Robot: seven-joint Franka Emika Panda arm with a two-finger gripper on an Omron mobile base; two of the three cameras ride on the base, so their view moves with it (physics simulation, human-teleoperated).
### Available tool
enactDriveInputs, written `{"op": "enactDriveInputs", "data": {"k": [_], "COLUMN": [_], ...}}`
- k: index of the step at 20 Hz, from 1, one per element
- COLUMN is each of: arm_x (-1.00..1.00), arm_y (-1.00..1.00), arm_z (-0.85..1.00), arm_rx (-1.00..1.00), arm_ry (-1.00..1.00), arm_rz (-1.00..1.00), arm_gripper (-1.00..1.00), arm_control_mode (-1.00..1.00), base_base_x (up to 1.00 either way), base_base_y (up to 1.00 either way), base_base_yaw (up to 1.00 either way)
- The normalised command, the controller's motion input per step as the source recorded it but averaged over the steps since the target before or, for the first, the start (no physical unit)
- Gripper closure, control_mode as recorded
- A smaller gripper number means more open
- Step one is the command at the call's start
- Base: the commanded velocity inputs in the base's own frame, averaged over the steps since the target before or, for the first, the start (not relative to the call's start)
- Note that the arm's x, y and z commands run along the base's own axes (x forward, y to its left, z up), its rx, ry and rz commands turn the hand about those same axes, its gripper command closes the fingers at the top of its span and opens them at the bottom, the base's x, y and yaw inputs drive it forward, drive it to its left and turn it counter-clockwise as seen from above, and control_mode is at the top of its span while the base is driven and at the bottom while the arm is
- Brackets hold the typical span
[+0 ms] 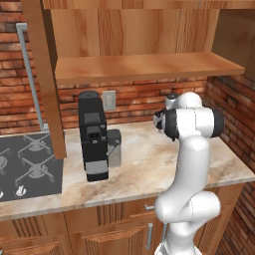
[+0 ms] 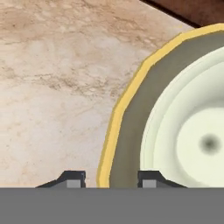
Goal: Pick up the bowls on the counter and stack them on top of one another in the open cabinet. Place the smaller bowl on top of the larger bowl.
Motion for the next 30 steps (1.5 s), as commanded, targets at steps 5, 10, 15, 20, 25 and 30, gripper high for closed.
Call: {"op": "enactDriveInputs", "data": {"k": [5,10,15,20,25,30], "arm_x": [-0.02,-0.12,-0.31,-0.44,-0.55,-0.55], "arm_y": [0.00,0.00,0.00,0.00,0.00,0.02], "arm_z": [0.16,0.28,0.18,0.27,0.30,0.39], "arm_rx": [0.00,0.00,-0.02,-0.01,-0.03,-0.04], "arm_ry": [-0.02,-0.03,0.00,0.06,0.11,0.08], "arm_rz": [0.01,0.05,0.04,0.01,0.00,0.01], "arm_gripper": [1.00,1.00,1.00,1.00,1.00,1.00], "arm_control_mode": [-1.00,-1.00,-1.00,-1.00,-1.00,-1.00], "base_base_x": [0.00,0.00,0.00,0.00,0.00,0.00], "base_base_y": [0.00,0.00,0.00,0.00,0.00,0.00], "base_base_yaw": [0.00,0.00,0.00,0.00,0.00,0.00]}}
